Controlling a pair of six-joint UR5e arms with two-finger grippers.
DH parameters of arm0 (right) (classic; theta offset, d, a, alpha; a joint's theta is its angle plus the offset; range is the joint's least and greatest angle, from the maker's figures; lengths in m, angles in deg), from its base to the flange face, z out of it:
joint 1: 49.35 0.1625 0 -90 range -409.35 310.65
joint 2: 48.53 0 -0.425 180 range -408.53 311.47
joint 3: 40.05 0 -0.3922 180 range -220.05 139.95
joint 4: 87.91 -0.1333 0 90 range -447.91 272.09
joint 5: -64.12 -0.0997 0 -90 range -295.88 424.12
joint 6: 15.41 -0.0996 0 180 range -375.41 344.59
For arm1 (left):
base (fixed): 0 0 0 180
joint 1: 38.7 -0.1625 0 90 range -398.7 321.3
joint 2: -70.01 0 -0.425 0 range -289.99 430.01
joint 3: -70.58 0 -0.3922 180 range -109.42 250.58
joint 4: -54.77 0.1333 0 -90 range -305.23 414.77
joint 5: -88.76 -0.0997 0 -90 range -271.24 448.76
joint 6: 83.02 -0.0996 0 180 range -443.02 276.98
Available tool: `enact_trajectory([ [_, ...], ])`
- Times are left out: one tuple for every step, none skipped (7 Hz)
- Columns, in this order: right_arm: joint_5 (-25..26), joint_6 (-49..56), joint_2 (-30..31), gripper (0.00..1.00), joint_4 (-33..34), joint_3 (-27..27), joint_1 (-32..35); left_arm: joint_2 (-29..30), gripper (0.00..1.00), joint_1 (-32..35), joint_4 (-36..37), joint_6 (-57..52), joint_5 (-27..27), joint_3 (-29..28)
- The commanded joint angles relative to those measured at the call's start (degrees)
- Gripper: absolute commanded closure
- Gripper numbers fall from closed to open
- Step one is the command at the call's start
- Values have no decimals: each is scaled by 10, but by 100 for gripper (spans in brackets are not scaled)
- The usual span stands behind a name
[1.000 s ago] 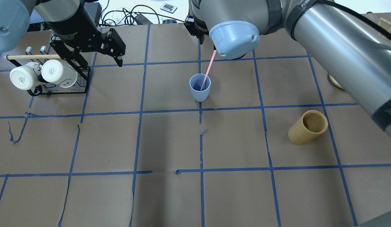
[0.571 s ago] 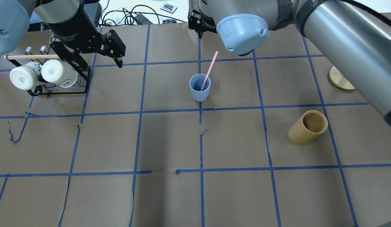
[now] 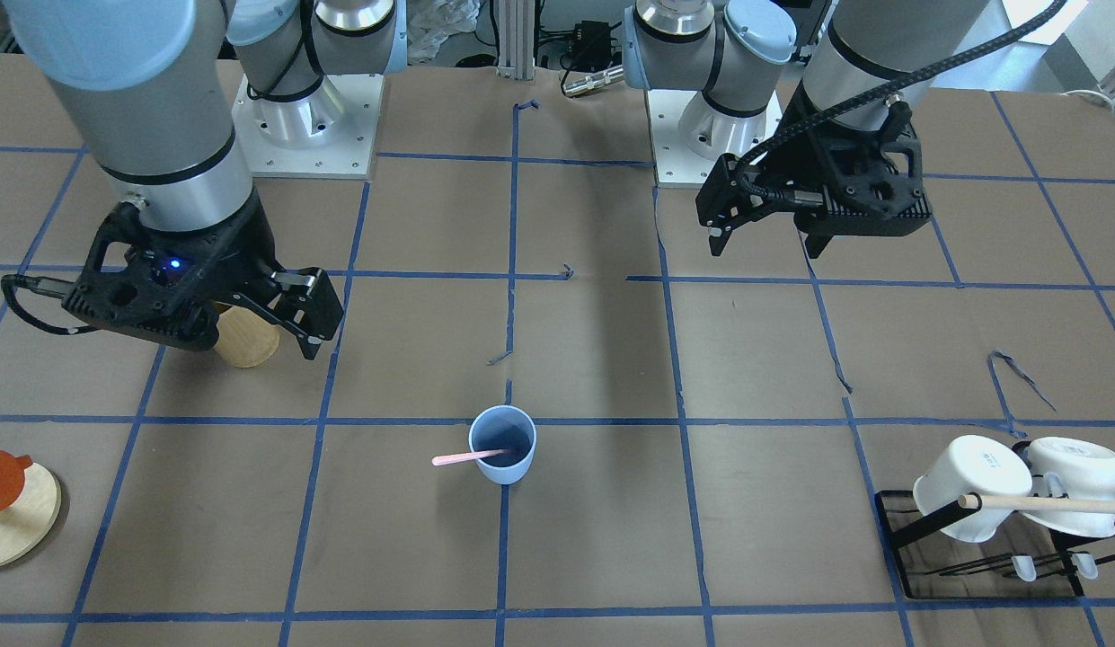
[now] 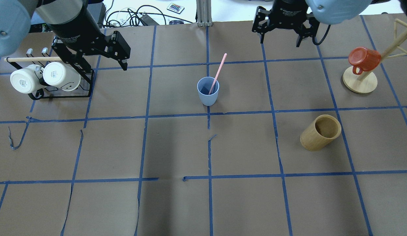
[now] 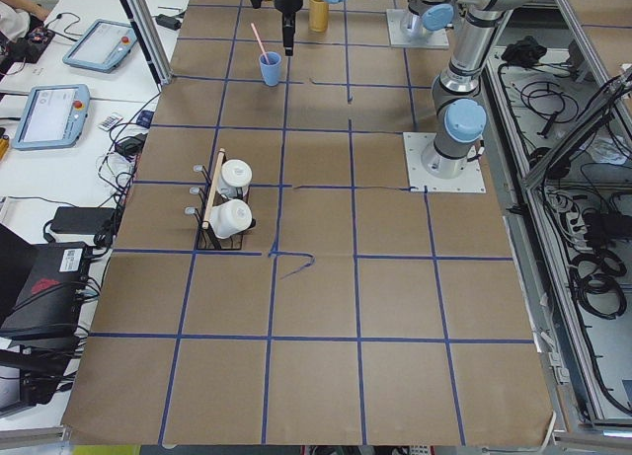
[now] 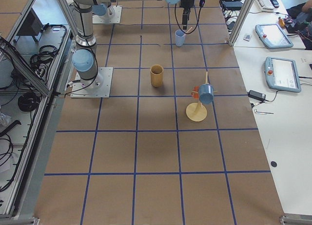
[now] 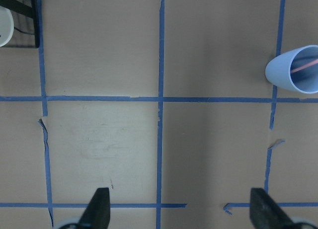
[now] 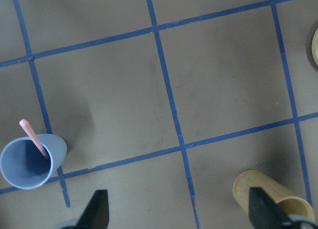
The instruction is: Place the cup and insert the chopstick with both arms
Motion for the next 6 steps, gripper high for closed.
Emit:
enact_trajectory([
  [4,200,31,0,-14,47,-22,0,0,-1,2,0,0,0],
  [-4,222,54,0,-8,85,-50,0,0,-1,3,0,0,0],
  [-7,222,68,0,-5,93,-61,0,0,-1,3,0,0,0],
  [-6,221,73,0,-9,95,-61,0,0,-1,3,0,0,0],
  [-2,219,78,0,-38,94,-60,0,0,-1,3,1,0,0],
  [-8,224,96,0,-50,94,-55,0,0,-1,3,1,0,0],
])
